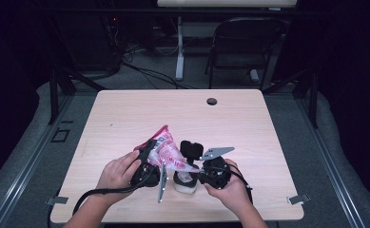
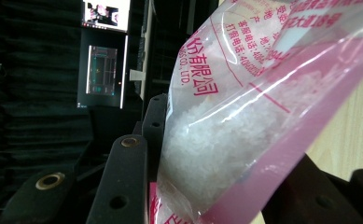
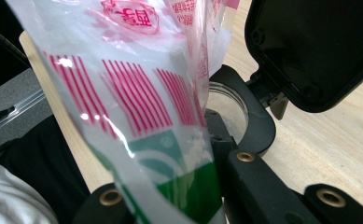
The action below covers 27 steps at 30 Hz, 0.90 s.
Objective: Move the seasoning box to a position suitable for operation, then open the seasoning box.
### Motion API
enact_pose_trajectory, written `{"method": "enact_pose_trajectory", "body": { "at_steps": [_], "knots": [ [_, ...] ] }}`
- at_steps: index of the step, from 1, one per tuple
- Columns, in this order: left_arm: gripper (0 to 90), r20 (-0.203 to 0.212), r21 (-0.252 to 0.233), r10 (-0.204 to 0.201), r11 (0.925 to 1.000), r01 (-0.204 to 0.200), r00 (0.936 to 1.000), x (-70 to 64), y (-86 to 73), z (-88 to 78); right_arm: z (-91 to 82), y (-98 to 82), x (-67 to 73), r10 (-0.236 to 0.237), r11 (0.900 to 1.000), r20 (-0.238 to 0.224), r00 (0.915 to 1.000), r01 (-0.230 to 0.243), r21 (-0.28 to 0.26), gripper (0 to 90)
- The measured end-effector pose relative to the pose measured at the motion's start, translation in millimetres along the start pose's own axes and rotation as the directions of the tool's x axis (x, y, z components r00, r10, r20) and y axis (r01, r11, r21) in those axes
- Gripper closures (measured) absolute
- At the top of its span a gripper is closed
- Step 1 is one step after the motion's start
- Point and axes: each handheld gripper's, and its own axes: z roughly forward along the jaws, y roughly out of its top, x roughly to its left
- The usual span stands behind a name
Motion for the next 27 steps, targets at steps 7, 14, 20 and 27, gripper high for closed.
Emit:
{"method": "enact_pose_trajectory", "body": {
  "at_steps": [7,14,20,27],
  "knots": [
    [65.7,0.006,0.001,-0.003,1.0,0.003,1.0,-0.3,0.7,0.1,0.9,-0.5,0.1,0.008,1.0,0.001,1.0,-0.008,-0.004,89.8],
    [65.8,0.003,0.001,0.004,1.0,-0.004,1.0,0.5,1.6,-0.8,1.1,-0.6,-0.1,0.009,1.0,0.002,1.0,-0.009,-0.003,89.9],
    [65.9,0.002,0.0,0.007,1.0,-0.007,1.0,0.6,2.6,-0.9,0.4,-0.9,-0.7,0.008,1.0,0.003,1.0,-0.008,0.002,89.9],
    [66.0,-0.002,-0.003,0.009,1.0,-0.009,1.0,0.3,2.2,-1.2,1.0,-0.8,-0.4,0.009,1.0,0.003,1.0,-0.009,0.002,89.9]
  ]
}}
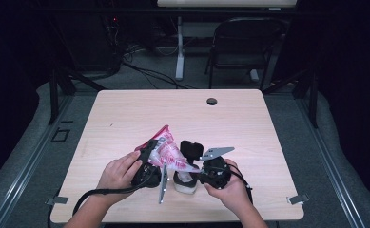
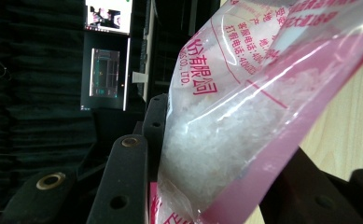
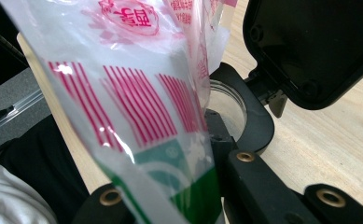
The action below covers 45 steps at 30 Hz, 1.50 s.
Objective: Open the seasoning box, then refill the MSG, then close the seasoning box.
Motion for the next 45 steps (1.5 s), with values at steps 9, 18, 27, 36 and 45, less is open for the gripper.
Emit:
{"method": "enact_pose_trajectory", "body": {
  "at_steps": [9,18,27,36,45],
  "knots": [
    [66.1,0.001,-0.004,-0.002,1.0,0.002,1.0,-0.4,0.8,0.5,0.2,-0.4,-0.8,-0.002,1.0,0.002,1.0,0.002,0.006,89.9],
    [66.1,0.003,-0.007,-0.005,1.0,0.005,1.0,0.0,1.2,0.7,0.3,-0.7,-1.0,0.002,1.0,0.001,1.0,-0.002,0.001,89.9],
    [66.1,0.0,-0.007,-0.001,1.0,0.001,1.0,0.3,0.9,0.0,0.7,-0.3,-0.2,0.0,1.0,0.001,1.0,0.0,0.006,89.9],
    [66.1,-0.006,-0.008,0.009,0.9999,-0.009,0.9999,0.8,3.0,-0.3,0.7,-0.8,-1.2,0.002,1.0,0.004,1.0,-0.002,0.003,89.9],
    [66.1,-0.011,-0.01,0.026,0.9996,-0.026,0.9996,2.3,5.2,-0.8,1.0,-1.1,-1.2,0.006,1.0,-0.002,1.0,-0.006,0.0,90.0]
  ]
}}
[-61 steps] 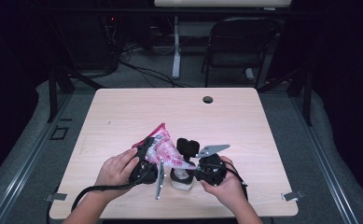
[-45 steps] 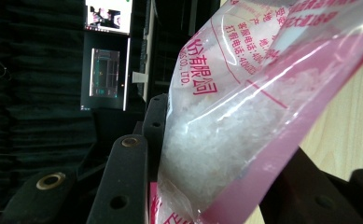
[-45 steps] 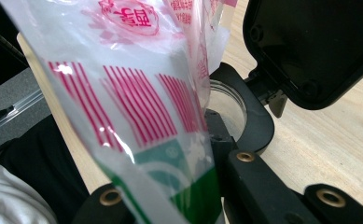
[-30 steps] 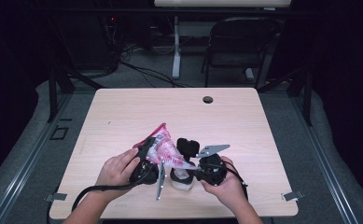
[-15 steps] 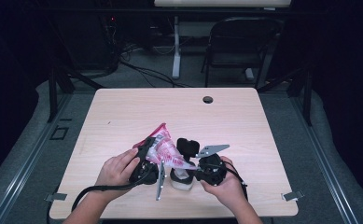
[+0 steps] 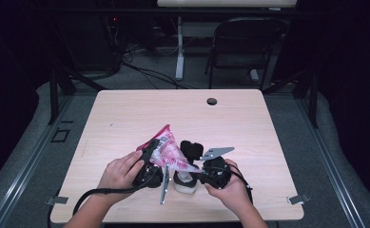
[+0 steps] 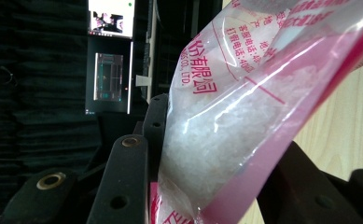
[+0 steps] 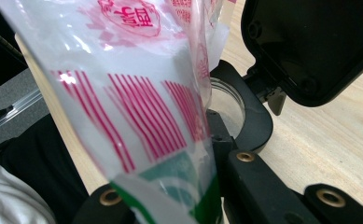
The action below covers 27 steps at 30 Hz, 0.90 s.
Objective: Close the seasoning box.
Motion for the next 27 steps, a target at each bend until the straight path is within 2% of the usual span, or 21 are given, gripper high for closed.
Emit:
{"method": "enact_pose_trajectory", "body": {
  "at_steps": [10,27],
  "knots": [
    [66.0,-0.001,-0.004,0.006,1.0,-0.006,1.0,-0.3,1.5,0.3,-0.9,0.0,-0.9,-0.009,1.0,0.007,0.9999,0.009,0.015,90.0],
    [66.0,-0.017,-0.01,0.026,0.9996,-0.027,0.9995,1.2,4.8,-0.7,-1.8,-0.7,-1.8,-0.003,1.0,0.01,1.0,0.003,0.01,90.0]
  ]
}}
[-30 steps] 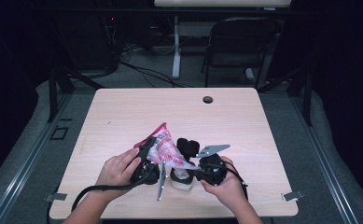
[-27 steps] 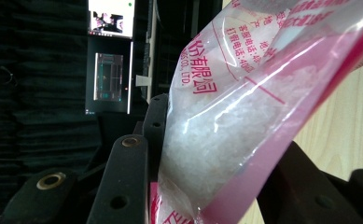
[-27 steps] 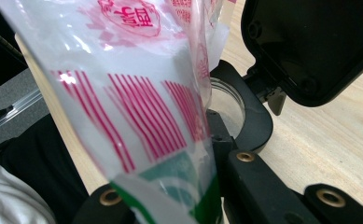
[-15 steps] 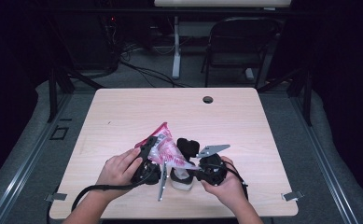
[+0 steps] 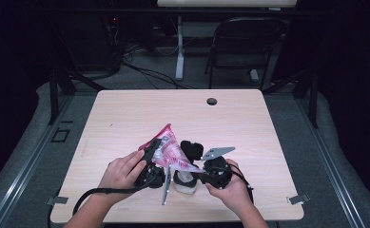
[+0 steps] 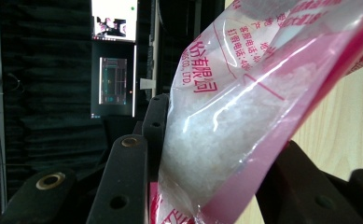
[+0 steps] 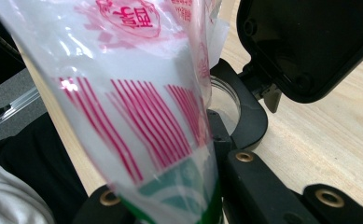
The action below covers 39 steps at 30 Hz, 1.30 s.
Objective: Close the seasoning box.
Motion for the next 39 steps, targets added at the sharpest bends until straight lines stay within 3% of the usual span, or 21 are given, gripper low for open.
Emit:
{"method": "enact_pose_trajectory", "body": {
  "at_steps": [39],
  "knots": [
    [66.1,-0.012,-0.004,0.024,0.9997,-0.024,0.9996,3.0,2.9,-2.9,-1.5,-1.1,-0.2,-0.003,1.0,0.002,1.0,0.003,-0.01,90.0]
  ]
}}
